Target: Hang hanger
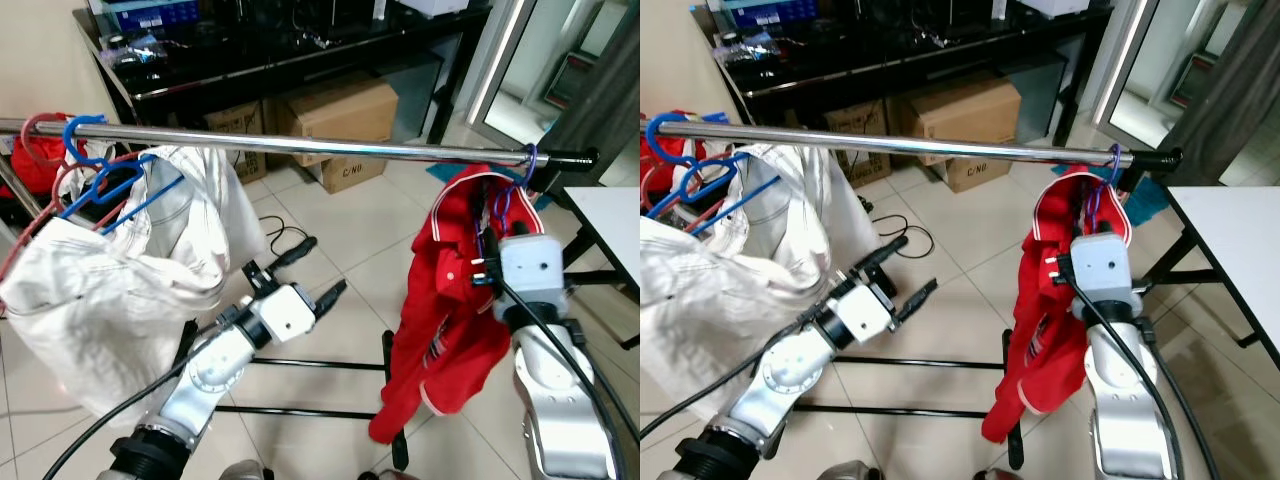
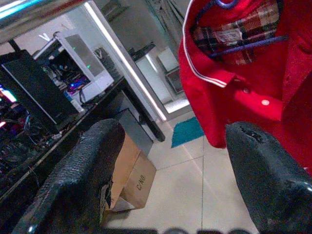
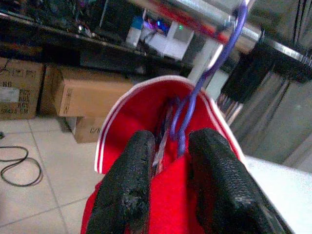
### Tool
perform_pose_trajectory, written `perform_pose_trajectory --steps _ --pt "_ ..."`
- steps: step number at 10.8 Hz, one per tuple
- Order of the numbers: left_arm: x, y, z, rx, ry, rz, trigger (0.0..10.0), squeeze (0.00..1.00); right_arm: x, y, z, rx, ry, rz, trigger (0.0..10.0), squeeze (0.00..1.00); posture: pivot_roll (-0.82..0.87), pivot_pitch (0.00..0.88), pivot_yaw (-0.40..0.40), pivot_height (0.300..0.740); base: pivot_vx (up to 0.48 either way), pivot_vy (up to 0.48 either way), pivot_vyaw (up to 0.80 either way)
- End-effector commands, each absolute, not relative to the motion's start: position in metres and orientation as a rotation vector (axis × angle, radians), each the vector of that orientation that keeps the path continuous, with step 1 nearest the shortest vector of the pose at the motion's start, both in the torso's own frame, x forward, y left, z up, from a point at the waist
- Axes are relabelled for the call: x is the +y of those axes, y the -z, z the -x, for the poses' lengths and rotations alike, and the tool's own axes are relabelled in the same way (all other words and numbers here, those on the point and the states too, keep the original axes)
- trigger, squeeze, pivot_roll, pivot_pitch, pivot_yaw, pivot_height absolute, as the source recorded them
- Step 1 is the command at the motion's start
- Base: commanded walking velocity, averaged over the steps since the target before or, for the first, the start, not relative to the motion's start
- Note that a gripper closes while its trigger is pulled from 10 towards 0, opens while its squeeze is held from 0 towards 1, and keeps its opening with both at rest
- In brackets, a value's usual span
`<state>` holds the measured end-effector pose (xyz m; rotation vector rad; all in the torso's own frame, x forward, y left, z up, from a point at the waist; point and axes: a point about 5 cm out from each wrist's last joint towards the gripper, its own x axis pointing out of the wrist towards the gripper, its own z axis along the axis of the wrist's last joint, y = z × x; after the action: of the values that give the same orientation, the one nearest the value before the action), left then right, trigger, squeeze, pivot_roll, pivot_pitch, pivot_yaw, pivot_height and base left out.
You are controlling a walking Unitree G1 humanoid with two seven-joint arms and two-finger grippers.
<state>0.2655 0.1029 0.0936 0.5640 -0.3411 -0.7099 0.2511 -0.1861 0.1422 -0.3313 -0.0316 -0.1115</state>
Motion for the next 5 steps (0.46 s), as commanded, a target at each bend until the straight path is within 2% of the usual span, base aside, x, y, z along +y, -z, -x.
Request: perform_pose_trajectory --steps 1,4,5 --pt "0.1022 -0.0924 -0.2643 -0.346 0.726 -0.582 10.0 0.0 -0.1885 -0.1436 -0.2527 -0.015 0.129 0.313 10.0 1.0 0.08 0.044 -0.021 0.74 0.0 0.0 0.0" --pt "0.1068 -0.0947 -0.2621 -0.373 0.774 -0.653 10.0 0.0 -0.1975 -0.1401 -0.2543 0.055 0.171 0.313 10.0 1.0 0.09 0.053 -0.036 0.74 0.0 0.0 0.0" --pt "0.1076 -0.0915 -0.2595 -0.368 0.779 -0.66 10.0 0.0 -0.1963 -0.139 -0.2566 0.078 0.156 0.302 10.0 0.78 0.09 0.052 -0.04 0.74 0.0 0.0 0.0"
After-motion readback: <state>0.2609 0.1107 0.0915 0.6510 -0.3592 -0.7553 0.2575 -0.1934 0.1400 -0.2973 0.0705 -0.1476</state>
